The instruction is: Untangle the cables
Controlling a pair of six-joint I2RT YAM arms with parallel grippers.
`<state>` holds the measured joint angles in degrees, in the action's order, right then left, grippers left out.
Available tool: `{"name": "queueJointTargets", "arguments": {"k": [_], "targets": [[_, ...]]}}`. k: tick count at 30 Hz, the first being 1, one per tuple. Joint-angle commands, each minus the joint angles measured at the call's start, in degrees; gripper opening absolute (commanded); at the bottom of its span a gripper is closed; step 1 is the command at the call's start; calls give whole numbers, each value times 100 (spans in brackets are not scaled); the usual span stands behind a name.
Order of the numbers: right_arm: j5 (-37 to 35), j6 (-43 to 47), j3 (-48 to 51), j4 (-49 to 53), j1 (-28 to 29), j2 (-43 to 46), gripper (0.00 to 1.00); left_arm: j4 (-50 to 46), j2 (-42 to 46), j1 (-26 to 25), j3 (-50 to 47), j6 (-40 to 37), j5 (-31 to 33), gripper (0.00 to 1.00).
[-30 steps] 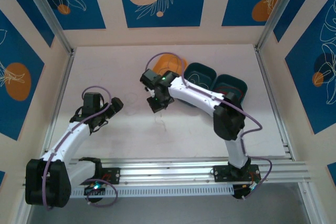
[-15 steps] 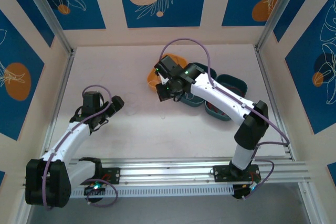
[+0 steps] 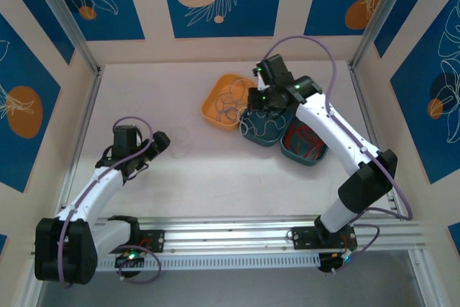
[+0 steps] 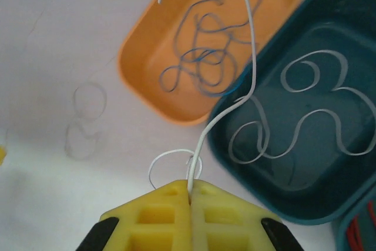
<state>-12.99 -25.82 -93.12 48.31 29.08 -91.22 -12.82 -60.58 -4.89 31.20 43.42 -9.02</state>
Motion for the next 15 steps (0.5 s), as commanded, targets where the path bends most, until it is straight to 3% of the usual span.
{"name": "queueJointTargets", "arguments": {"k": [1,6,15], "targets": [[243,-76,164,-354,-407,44,0,1,94,67,-18,-74,-105,100],[403,-75,316,-682,-894,-101,0,-45,124,67,-22,-114,-84,100],[485,-273,279,-679,-1244,-641,0,-94,169,67,-14,-114,-63,100]]}}
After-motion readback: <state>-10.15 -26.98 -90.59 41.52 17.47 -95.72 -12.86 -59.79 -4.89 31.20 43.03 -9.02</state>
